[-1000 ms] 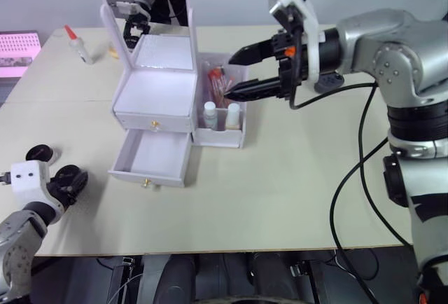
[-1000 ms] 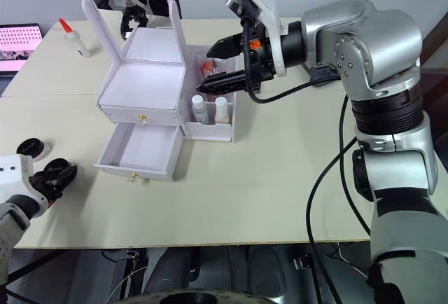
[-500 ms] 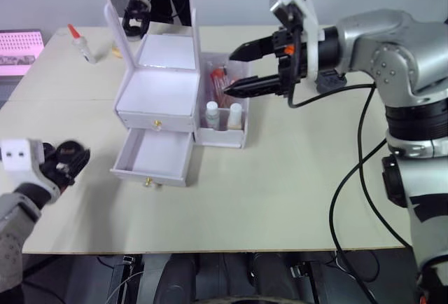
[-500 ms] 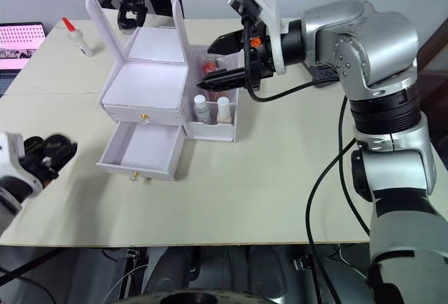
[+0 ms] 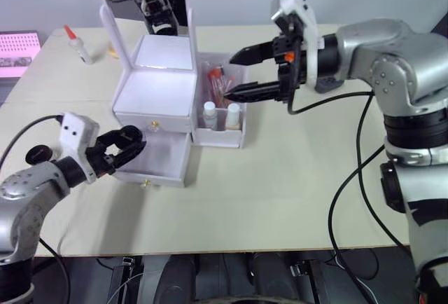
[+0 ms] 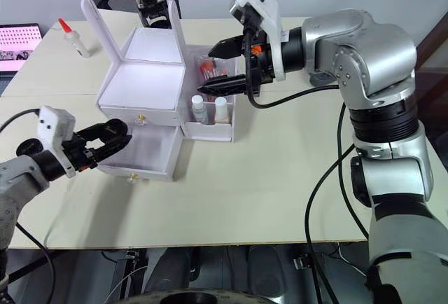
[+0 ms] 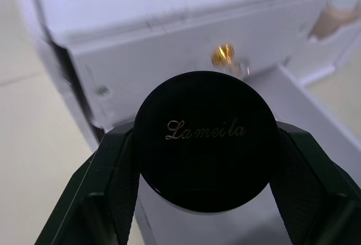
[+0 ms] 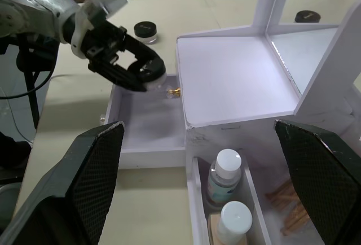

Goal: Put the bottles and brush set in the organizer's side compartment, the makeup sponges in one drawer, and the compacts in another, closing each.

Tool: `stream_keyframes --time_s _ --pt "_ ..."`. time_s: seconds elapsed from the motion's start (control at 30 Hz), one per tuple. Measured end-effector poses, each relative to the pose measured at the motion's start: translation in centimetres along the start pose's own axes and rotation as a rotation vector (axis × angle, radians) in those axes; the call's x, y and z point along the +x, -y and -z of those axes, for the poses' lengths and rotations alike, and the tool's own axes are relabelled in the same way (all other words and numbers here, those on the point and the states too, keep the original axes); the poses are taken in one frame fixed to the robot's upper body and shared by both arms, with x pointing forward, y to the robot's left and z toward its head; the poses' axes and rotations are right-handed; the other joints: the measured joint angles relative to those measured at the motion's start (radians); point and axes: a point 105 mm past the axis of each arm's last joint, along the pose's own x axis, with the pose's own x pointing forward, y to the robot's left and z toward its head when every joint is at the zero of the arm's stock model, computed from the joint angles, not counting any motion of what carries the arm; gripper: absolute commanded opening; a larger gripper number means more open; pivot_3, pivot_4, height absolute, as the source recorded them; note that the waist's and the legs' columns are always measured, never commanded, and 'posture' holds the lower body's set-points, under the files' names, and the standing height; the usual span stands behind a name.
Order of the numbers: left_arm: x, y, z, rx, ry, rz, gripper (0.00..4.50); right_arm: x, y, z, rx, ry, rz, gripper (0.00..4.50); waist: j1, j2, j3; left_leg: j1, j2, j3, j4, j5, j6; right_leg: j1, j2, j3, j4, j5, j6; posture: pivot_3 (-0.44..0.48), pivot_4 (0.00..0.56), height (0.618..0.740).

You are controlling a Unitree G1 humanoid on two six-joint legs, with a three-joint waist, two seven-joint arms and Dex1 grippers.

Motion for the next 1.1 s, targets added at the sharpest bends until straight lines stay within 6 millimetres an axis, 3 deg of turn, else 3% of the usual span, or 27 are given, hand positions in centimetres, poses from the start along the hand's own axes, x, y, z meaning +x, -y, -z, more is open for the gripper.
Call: stream_keyframes --time_s 0.1,0.4,0.83,1.1 --pt "0.2 -0.1 0.8 0.017 -0.05 0.012 2.66 -0.3 0.0 0.2 0.006 -0.004 0.009 4.5 -0.001 0.0 0.0 0.0 0.0 0.0 0.0 0.0 0.0 0.0 0.0 0.0 0.0 0.0 0.0 0.0 0.15 0.74" --pt "0.6 -0.2 0.7 0.054 -0.084 0.027 2.66 -0.3 0.0 0.4 0.007 -0.007 0.018 4.5 0.002 0.0 0.0 0.0 0.0 0.0 0.0 0.0 0.0 0.0 0.0 0.0 0.001 0.0 0.0 0.0 0.15 0.74" --pt "1.2 1.3 1.7 0.05 -0.138 0.108 2.66 -0.2 0.0 0.4 0.007 -0.006 0.024 4.5 0.0 0.0 0.0 0.0 0.0 0.0 0.0 0.0 0.0 0.0 0.0 0.0 0.001 0.002 0.003 0.0 0.15 0.74" --pt "1.0 0.4 1.8 0.085 -0.171 0.097 2.66 -0.1 0.1 0.3 0.008 -0.003 0.033 4.5 0.0 0.0 0.0 0.0 0.0 0.0 0.0 0.0 0.0 0.0 0.0 0.0 0.001 0.002 0.003 0.0 0.15 0.74"
